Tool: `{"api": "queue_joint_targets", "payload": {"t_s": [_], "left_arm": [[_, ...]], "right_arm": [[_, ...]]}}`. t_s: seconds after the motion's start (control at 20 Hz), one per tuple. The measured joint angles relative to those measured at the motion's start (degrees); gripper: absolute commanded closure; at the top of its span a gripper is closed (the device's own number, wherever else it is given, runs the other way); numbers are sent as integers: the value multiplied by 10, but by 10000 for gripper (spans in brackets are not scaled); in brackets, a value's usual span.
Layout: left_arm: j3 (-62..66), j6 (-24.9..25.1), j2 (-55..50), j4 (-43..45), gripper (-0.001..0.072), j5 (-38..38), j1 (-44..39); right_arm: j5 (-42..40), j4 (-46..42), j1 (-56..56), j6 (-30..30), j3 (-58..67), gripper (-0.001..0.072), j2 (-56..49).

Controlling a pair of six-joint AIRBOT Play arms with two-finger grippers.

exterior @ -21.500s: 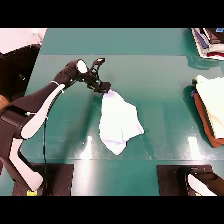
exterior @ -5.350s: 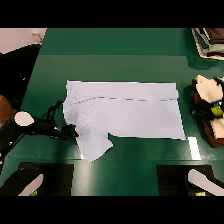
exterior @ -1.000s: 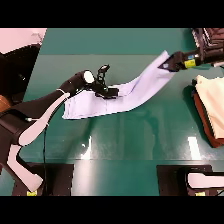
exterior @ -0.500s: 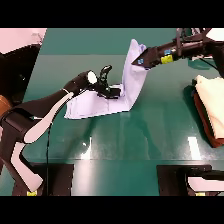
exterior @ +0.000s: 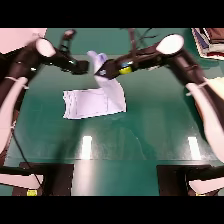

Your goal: Fold the shirts.

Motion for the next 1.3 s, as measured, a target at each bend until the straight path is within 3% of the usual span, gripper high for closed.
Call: {"api": "queue_joint_targets", "payload": {"t_s": [0.1, 0.15, 0.25, 0.3, 0.4, 0.7, 0.8, 0.85, 1.05, 1.3], "left_arm": [[1, 0, 37, 17, 684, -13, 39], [1, 0, 50, 23, 684, -23, 57], [1, 3, 74, 28, 684, -40, 85], [1, 5, 82, 32, 684, -51, 97], [1, 11, 95, 39, 684, -70, 117], [1, 26, 109, 44, 684, -100, 131], [1, 28, 110, 43, 684, -102, 133], [1, 28, 111, 42, 684, -104, 133], [1, 30, 111, 28, 684, -104, 134], [1, 30, 111, 18, 684, -99, 134]], "right_arm": [[-16, 8, 42, -6, 48, 175, -56], [-19, 10, 61, -10, 75, 138, -85], [-14, 9, 88, -11, 114, 152, -127], [-3, 4, 94, -11, 125, 203, -137], [18, -26, 91, -4, 121, 204, -139], [38, -115, -25, 33, -64, 201, -45], [18, -127, -83, 54, -149, 79, -11], [7, -132, -108, 64, -182, 80, -1], [-21, -107, -170, 79, -265, 88, -4], [-30, -47, -151, 71, -243, 94, -77]]}}
